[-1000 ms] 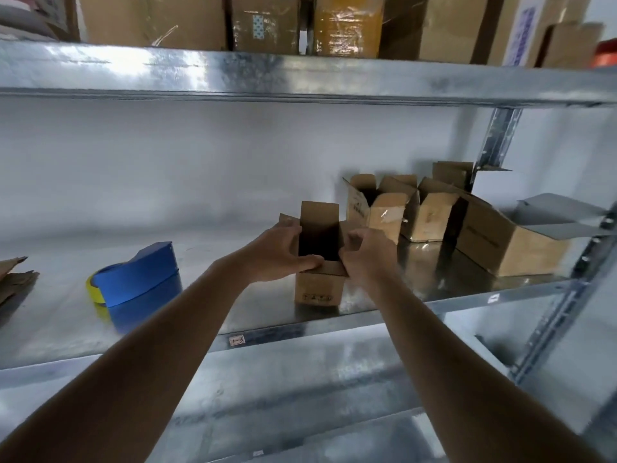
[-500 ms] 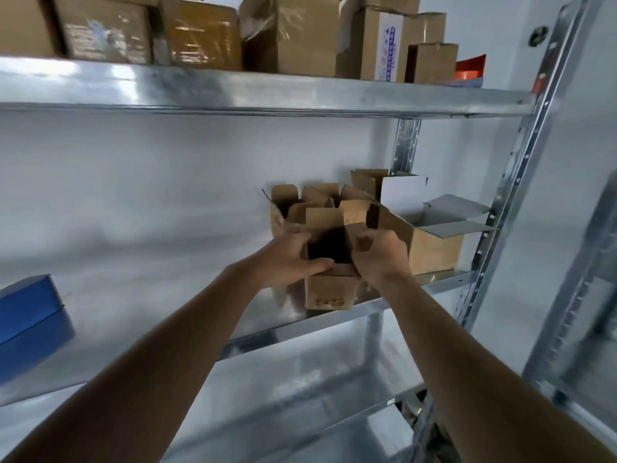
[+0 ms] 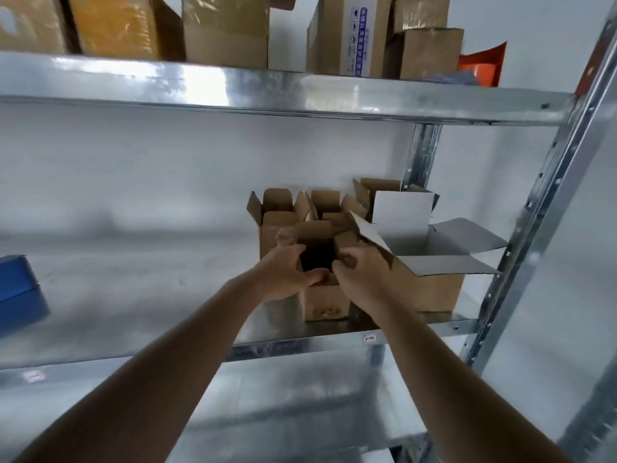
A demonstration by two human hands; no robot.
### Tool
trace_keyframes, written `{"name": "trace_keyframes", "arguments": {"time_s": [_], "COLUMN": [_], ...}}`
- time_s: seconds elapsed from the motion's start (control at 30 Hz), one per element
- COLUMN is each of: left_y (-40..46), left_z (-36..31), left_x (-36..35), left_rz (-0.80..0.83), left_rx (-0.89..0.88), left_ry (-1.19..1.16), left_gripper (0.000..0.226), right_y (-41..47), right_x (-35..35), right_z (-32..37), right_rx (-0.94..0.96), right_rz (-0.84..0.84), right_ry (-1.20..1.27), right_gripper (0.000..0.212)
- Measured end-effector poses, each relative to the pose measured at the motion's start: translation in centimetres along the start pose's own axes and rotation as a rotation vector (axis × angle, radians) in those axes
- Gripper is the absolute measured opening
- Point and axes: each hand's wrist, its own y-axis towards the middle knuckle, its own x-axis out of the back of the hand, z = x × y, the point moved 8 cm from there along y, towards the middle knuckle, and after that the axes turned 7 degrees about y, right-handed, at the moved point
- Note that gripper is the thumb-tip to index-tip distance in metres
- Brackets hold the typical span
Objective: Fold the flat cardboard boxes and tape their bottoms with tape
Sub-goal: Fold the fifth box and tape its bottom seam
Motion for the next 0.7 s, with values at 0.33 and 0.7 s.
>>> {"name": "trace_keyframes", "arguments": {"time_s": [0.33, 0.7], "left_y": [1.4, -0.6], "left_z": [-2.8, -7.0], "left_x": [-1.1, 2.3], "left_rz": [-0.001, -0.047], "left_rx": [-0.005, -0.092], "left_ry": [0.033, 0.240], "left_gripper": [0.042, 0.044], "right_y": [0.6, -0.6], "right_x": [0.8, 3.7], "right_z": [-2.5, 0.2], "right_rx": [-0.039, -0.026], "right_rz": [-0.007, -0.012], "right_ry": [-0.223, -0.369], "right_gripper": [0.020, 0.026]}}
